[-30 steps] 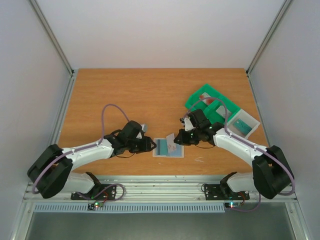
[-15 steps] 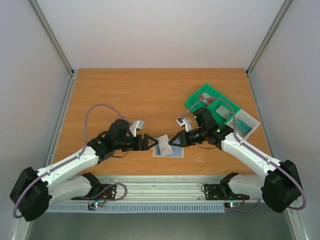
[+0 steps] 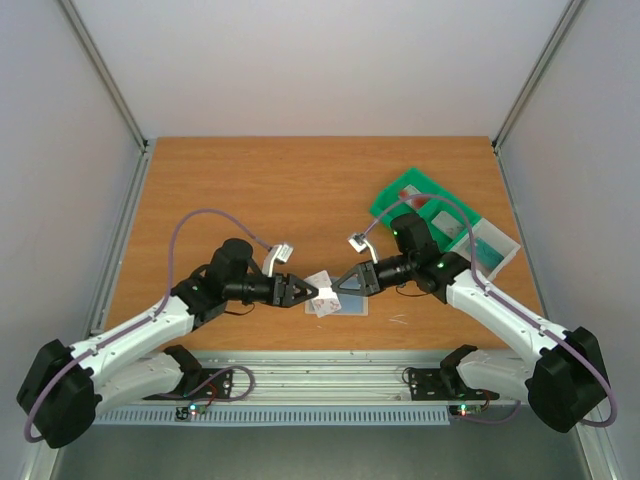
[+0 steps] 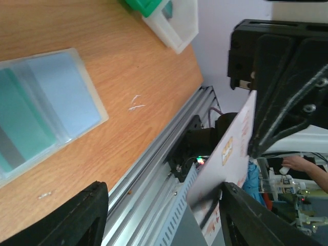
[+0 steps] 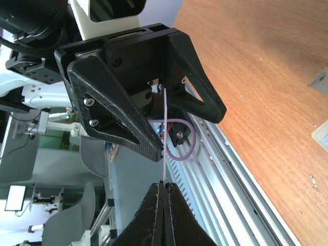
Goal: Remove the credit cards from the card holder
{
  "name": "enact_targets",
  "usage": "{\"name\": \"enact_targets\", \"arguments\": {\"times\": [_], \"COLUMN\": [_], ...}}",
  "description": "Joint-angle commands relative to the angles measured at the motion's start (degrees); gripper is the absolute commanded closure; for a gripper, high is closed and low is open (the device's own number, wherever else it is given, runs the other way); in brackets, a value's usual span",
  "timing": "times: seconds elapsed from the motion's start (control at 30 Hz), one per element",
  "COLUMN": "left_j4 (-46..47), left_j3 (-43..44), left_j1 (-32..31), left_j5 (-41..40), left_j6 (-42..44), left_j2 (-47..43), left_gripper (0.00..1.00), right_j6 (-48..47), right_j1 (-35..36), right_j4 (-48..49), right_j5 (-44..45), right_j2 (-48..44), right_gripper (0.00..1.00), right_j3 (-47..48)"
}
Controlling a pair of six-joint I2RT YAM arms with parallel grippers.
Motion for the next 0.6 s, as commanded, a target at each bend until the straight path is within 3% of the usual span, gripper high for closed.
{"name": "enact_targets", "arguments": {"times": [0.0, 0.37, 0.57], "left_j4": [10.0, 20.8, 25.1], "left_j3": [-2.2, -5.0, -5.2], "left_j1": [0.6, 1.4, 2.5], "left_j5": [3.8, 8.2, 9.6], "left_j6": [-3.0, -10.5, -13.9], "left_j2": [-1.6, -1.6, -2.5], "left_gripper": [0.42, 0.46, 0.58], "right_j6": [1.5, 3.5, 4.8], "right_j1": [0.3, 0.6, 0.7], "right_j4": [3.1, 5.6, 5.9], "right_j5": [-3.5, -5.7, -7.2], "right_j2": [-0.9, -1.8, -1.9], "right_gripper": [0.99, 0.99, 0.99], "right_j3": [-0.9, -1.4, -0.8]}}
